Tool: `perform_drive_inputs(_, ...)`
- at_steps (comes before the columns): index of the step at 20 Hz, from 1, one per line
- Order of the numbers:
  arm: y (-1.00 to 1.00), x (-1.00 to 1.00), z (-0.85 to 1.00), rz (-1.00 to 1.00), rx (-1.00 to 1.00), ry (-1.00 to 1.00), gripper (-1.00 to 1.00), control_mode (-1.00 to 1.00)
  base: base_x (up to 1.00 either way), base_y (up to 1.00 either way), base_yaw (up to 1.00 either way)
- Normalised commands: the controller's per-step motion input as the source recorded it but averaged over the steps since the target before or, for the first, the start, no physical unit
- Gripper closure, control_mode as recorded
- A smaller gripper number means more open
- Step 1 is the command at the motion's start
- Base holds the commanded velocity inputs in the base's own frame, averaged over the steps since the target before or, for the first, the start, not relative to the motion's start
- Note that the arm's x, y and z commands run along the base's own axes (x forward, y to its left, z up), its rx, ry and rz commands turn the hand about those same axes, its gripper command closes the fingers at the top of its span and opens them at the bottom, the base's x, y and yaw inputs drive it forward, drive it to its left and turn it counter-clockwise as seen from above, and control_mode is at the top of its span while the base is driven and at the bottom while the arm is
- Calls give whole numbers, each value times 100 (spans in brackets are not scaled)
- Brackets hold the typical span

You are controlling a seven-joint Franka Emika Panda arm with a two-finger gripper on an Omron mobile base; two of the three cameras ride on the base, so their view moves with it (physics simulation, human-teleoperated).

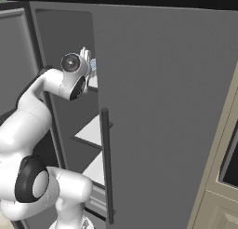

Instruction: Open the freezer door, pick up the ice cube tray from the freezer, and place it on the dining counter.

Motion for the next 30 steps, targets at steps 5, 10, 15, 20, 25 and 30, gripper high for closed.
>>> perform_drive_inputs(5, 0, 0, 0, 0, 0, 0, 100, -100, 0, 0, 0)
perform_drive_inputs(10, 0, -9, 0, 0, 0, 0, 100, -100, 0, 0, 0)
perform_drive_inputs(15, 0, -49, 0, 0, 0, -7, 100, -100, 0, 0, 0)
perform_drive_inputs(20, -1, -57, 9, 0, 0, -4, 100, -100, 0, 0, 0)
perform_drive_inputs(25, 0, -56, 25, 0, 0, 0, 100, -100, 0, 0, 0)
perform_drive_inputs(30, 0, -48, 31, 0, 0, 10, 100, -100, 0, 0, 0)
